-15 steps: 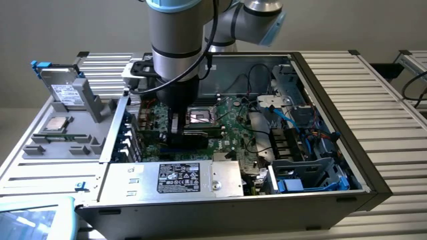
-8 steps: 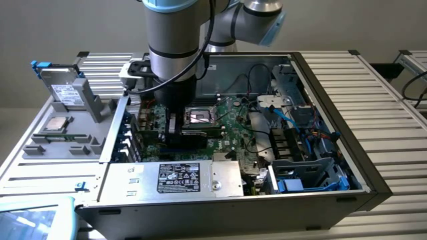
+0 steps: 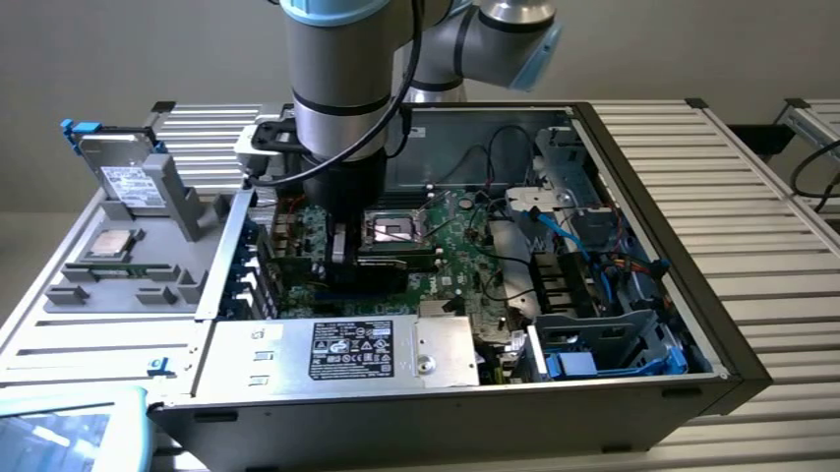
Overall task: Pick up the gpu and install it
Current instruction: 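Insert the gpu into the slot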
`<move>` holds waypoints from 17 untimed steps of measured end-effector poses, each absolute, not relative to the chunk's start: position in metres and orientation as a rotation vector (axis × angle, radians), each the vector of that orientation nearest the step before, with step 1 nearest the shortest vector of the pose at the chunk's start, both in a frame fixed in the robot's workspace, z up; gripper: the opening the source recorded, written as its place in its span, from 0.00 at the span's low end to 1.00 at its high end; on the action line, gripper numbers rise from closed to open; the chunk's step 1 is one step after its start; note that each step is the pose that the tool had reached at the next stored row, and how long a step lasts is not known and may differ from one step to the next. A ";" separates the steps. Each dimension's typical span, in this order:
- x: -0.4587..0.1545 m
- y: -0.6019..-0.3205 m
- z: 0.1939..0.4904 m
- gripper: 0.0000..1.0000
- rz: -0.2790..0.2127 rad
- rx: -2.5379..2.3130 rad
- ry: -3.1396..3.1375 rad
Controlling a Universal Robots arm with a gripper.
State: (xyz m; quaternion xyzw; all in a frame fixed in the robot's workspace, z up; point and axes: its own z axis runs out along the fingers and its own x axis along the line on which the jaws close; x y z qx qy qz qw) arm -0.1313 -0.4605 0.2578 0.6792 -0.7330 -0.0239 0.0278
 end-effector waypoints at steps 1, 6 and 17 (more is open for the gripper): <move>-0.131 -0.460 0.258 0.28 -0.074 2.097 -2.263; -0.131 -0.460 0.258 0.28 -0.074 2.099 -2.261; -0.131 -0.459 0.258 0.28 -0.074 2.099 -2.261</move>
